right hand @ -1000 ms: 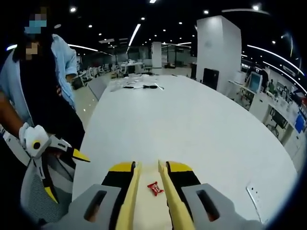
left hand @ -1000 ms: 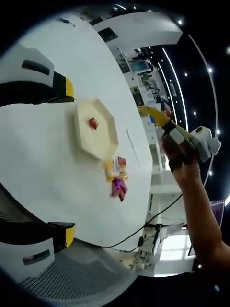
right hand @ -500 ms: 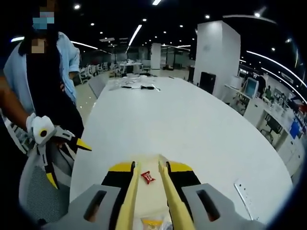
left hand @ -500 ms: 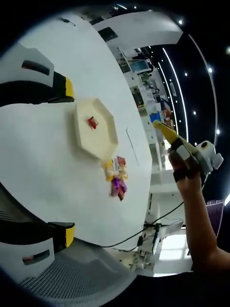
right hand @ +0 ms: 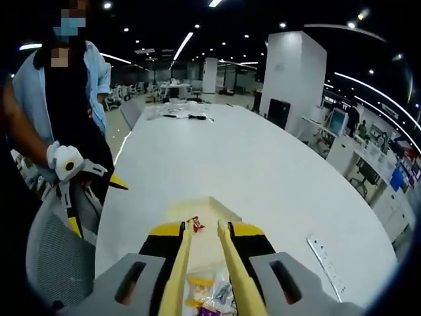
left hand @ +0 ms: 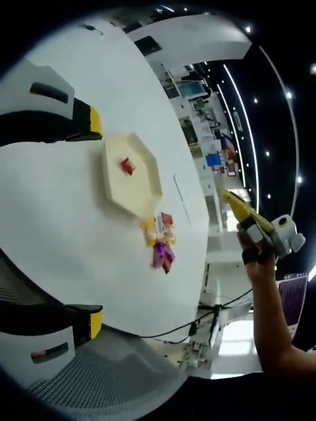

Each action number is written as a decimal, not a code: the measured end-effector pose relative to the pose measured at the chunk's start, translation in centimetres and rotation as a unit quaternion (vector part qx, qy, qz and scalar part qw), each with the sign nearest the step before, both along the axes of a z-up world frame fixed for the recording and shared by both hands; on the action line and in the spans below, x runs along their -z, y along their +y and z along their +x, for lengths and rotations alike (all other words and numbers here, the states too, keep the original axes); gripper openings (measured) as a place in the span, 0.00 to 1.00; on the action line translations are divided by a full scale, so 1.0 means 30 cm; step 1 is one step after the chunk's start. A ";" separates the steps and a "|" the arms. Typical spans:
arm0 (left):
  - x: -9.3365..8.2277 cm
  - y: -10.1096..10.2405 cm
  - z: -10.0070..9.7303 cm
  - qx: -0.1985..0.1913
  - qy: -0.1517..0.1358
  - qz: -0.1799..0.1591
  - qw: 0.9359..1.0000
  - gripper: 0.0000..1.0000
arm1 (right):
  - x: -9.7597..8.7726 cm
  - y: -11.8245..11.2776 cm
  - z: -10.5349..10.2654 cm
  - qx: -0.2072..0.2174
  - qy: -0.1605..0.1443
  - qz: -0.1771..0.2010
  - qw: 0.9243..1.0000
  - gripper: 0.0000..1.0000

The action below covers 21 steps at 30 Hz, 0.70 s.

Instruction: Place the target food into the container with the food tongs after gripping and lifting it, then release it inside without dropping or visibly crushing the food.

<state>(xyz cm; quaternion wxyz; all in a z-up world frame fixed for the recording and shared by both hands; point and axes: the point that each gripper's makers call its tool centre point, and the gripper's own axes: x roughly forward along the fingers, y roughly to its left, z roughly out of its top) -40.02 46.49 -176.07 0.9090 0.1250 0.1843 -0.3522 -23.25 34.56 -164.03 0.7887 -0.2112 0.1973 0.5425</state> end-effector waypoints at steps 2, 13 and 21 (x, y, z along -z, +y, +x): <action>0.003 -0.001 -0.002 0.001 0.002 0.001 1.000 0.99 | -0.001 -0.019 -0.003 0.003 0.000 0.001 1.000 0.25; 0.003 -0.003 -0.005 0.004 0.004 -0.002 1.000 0.99 | 0.005 -0.104 -0.027 0.010 -0.008 -0.007 1.000 0.25; 0.006 -0.007 -0.007 0.006 0.006 -0.001 1.000 0.99 | 0.053 -0.161 -0.034 0.023 -0.004 -0.009 1.000 0.26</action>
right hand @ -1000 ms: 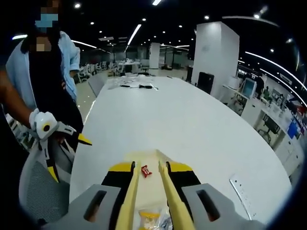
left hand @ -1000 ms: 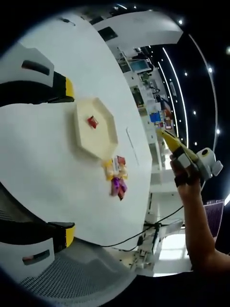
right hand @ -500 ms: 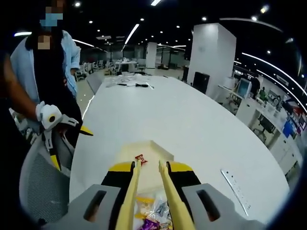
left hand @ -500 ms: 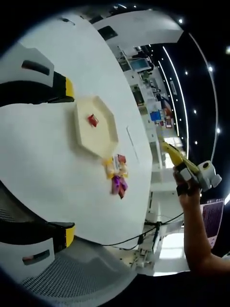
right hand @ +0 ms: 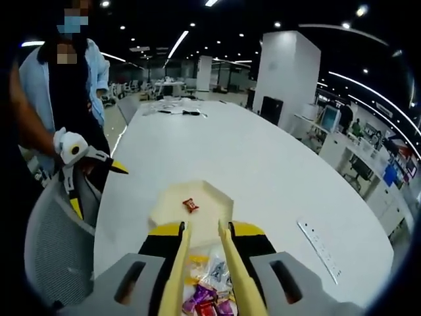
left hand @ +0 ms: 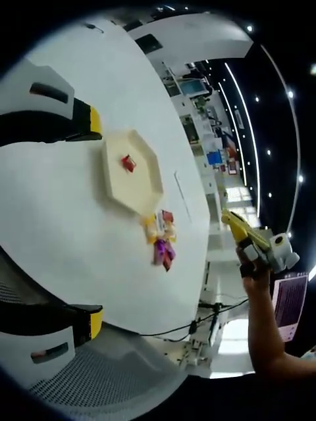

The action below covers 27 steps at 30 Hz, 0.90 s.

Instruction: Place the target food into the container with the food tongs after gripping and lifting it, then release it inside without dropping or visibly crushing the food.

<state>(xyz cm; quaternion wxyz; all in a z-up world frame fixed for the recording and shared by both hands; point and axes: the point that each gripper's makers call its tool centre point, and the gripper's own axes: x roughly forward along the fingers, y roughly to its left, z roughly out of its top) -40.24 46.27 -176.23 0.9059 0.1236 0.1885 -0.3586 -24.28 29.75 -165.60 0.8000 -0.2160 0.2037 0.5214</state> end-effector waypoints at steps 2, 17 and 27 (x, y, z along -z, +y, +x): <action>0.002 -0.001 -0.001 0.001 0.002 -0.001 1.000 0.99 | 0.023 -0.011 -0.005 0.005 0.005 0.001 1.000 0.26; 0.005 -0.003 -0.005 0.000 0.007 0.001 1.000 0.99 | 0.207 -0.041 -0.028 0.024 0.025 -0.013 0.999 0.26; 0.009 -0.011 -0.008 0.005 0.011 0.001 1.000 0.99 | 0.294 -0.046 -0.030 0.039 0.043 -0.011 0.998 0.26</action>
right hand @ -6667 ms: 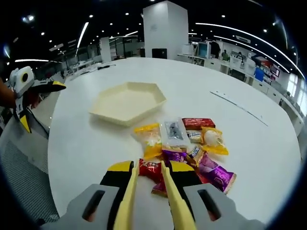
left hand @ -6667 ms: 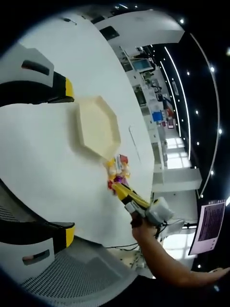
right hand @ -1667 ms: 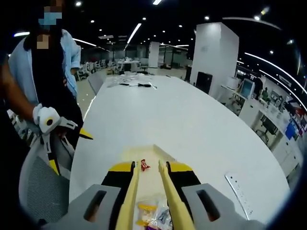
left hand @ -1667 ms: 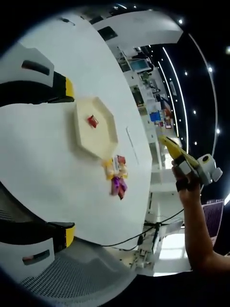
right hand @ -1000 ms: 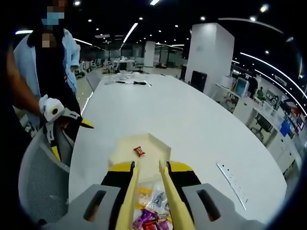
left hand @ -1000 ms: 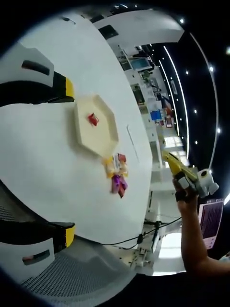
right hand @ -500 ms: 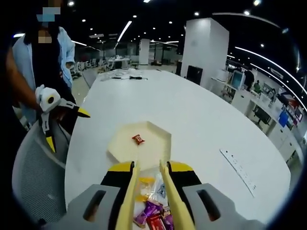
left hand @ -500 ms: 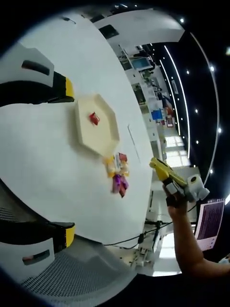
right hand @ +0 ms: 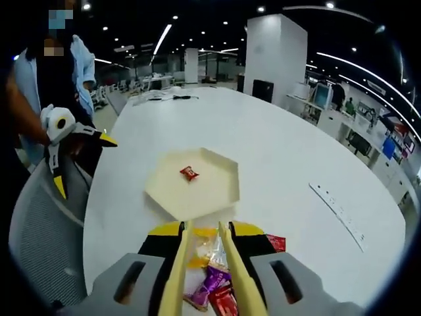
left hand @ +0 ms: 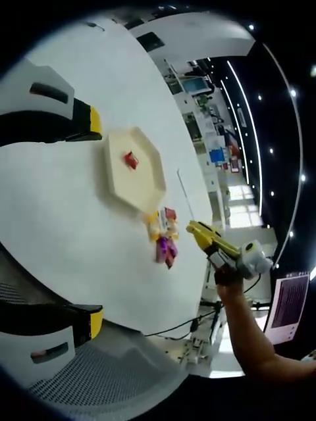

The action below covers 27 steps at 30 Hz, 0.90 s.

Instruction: Place the target food into the container with the food tongs after gripping and lifting it, then release it inside without dropping or visibly crushing the food.

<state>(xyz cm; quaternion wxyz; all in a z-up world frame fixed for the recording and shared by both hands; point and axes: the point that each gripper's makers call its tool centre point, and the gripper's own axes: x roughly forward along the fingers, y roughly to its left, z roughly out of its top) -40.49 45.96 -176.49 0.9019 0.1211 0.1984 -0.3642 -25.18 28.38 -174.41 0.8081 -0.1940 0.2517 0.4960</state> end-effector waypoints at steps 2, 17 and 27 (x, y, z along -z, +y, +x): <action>0.002 -0.002 -0.001 0.001 0.002 0.000 1.000 0.99 | 0.016 0.003 -0.003 0.001 0.004 0.001 1.000 0.26; 0.002 0.002 0.001 0.000 0.003 -0.002 1.000 0.99 | 0.147 0.019 -0.014 -0.003 0.029 -0.019 0.999 0.26; 0.008 0.006 0.002 -0.003 0.007 -0.001 1.000 0.98 | 0.228 0.025 0.003 -0.001 0.042 -0.039 0.998 0.26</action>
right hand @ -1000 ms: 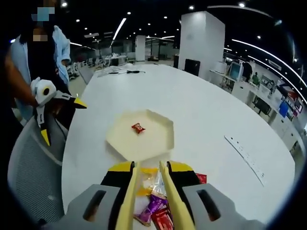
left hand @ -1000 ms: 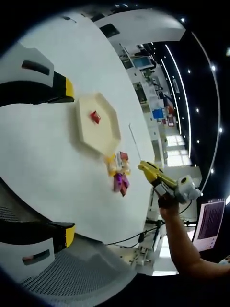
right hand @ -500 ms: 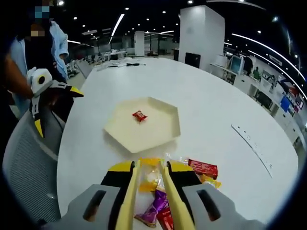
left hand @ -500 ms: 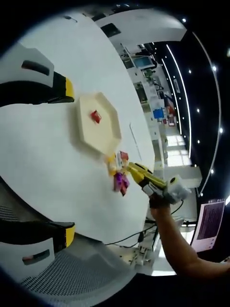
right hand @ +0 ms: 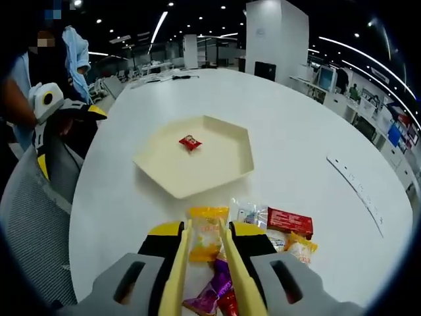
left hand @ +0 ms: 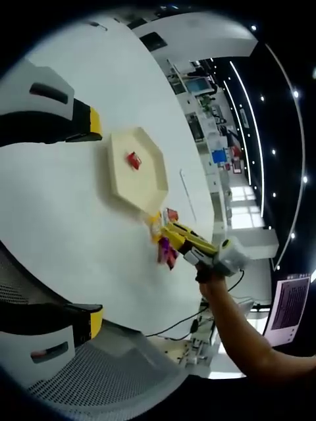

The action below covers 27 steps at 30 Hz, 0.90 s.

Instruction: Place the target food into the container with the food tongs after gripping and lifting it, then release it inside without dropping or visibly crushing the food.

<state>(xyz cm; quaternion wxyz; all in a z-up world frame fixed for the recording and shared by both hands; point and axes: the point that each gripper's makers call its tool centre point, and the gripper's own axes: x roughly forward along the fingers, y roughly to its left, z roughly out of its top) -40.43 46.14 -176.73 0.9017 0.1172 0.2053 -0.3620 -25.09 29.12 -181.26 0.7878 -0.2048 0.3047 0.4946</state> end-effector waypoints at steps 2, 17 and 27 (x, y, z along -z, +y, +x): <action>0.002 0.001 0.002 0.000 0.000 0.000 1.000 0.98 | 0.008 0.001 0.003 -0.001 -0.001 -0.004 1.000 0.26; 0.002 0.005 0.003 -0.004 0.004 -0.003 1.000 0.98 | 0.057 -0.005 0.013 -0.010 -0.004 -0.047 0.999 0.28; 0.003 0.008 0.005 -0.004 0.004 -0.003 1.000 0.98 | 0.053 0.001 0.005 -0.011 -0.004 -0.059 0.998 0.22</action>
